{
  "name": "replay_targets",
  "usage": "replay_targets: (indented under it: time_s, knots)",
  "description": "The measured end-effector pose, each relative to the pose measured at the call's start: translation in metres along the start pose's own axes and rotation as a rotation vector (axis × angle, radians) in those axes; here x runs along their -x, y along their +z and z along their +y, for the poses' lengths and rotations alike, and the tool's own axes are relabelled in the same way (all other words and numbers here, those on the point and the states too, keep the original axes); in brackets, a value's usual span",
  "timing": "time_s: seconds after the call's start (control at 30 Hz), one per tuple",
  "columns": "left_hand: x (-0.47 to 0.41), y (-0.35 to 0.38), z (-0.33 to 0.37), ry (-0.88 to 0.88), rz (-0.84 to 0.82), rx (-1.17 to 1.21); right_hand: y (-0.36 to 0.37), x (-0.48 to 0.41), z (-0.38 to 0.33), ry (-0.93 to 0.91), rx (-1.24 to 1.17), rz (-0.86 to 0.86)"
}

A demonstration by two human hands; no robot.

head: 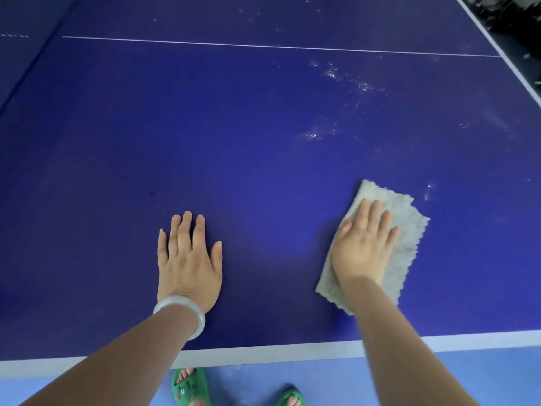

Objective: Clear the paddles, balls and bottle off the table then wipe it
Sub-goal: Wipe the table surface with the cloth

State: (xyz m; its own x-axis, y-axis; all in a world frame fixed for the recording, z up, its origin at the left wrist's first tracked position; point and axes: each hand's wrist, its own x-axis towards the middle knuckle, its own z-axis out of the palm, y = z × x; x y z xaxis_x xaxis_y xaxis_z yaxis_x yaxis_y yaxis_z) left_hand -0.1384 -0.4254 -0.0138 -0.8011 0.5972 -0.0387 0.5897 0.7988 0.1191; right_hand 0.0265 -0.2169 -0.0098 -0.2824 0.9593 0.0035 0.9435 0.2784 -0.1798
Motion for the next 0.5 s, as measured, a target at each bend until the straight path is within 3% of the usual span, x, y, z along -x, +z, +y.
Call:
replay_targets:
  time_s: [0.07, 0.23, 0.3, 0.43, 0.5]
  knots:
    - [0.0, 0.0, 0.0, 0.0, 0.004, 0.005, 0.004, 0.027, -0.03, -0.102, 0.002, -0.023]
    - [0.001, -0.002, 0.001, 0.001, 0.011, 0.017, 0.009, 0.07, -0.031, -0.701, 0.081, -0.166]
    - [0.001, -0.001, 0.0, 0.0, 0.012, 0.018, 0.002, 0.051, 0.0, -0.634, 0.041, -0.15]
    - [0.001, 0.001, 0.0, 0.0, 0.025, 0.024, -0.007, 0.02, 0.042, -0.152, 0.011, -0.059]
    - [0.001, 0.001, 0.001, 0.0, 0.024, 0.019, -0.004, 0.029, 0.025, -0.033, 0.005, -0.026]
